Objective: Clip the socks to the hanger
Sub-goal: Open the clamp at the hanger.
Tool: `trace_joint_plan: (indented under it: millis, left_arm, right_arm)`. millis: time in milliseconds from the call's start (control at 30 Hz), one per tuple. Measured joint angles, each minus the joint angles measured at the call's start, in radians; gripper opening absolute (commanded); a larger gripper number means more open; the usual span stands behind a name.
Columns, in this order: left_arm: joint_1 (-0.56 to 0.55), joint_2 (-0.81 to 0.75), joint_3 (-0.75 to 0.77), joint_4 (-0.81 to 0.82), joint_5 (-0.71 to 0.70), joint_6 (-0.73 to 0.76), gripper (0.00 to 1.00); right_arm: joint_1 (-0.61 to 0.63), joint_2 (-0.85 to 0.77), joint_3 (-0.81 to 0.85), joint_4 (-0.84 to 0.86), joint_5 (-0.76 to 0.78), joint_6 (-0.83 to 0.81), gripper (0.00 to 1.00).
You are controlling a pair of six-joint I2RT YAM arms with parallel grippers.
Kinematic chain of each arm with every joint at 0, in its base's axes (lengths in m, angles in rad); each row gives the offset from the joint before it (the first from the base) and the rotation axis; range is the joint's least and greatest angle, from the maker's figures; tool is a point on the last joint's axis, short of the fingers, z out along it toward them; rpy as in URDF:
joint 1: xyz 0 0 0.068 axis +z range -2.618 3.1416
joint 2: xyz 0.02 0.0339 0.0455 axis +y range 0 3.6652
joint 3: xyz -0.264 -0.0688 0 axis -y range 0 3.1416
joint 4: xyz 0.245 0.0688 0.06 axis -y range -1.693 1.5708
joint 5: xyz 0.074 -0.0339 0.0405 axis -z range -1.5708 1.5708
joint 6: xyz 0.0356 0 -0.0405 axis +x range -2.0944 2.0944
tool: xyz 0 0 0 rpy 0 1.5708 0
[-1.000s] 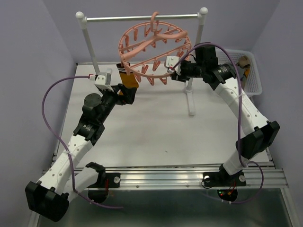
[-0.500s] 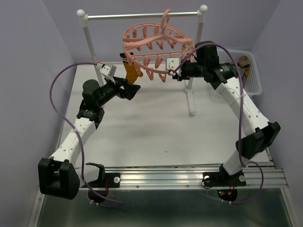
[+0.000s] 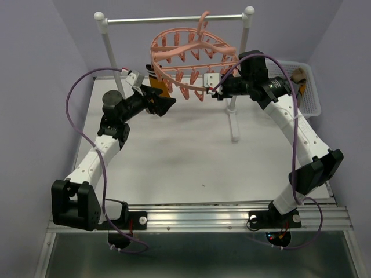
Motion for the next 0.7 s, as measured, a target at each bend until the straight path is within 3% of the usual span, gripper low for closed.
trace_joint_plan:
  millis: [167, 333, 700]
  left_arm:
    - [0.000, 0.051, 0.031, 0.039, -0.022, -0.041, 0.98]
    - [0.000, 0.098, 0.060, 0.075, -0.042, -0.078, 0.88]
    - [-0.001, 0.112, 0.075, 0.133, -0.095, -0.113, 0.75]
  right_arm:
    - [0.000, 0.000, 0.000, -0.003, 0.000, -0.005, 0.27]
    - [0.000, 0.000, 0.000, -0.005, 0.000, -0.007, 0.27]
    - [0.000, 0.000, 0.000, -0.006, 0.003, -0.007, 0.27]
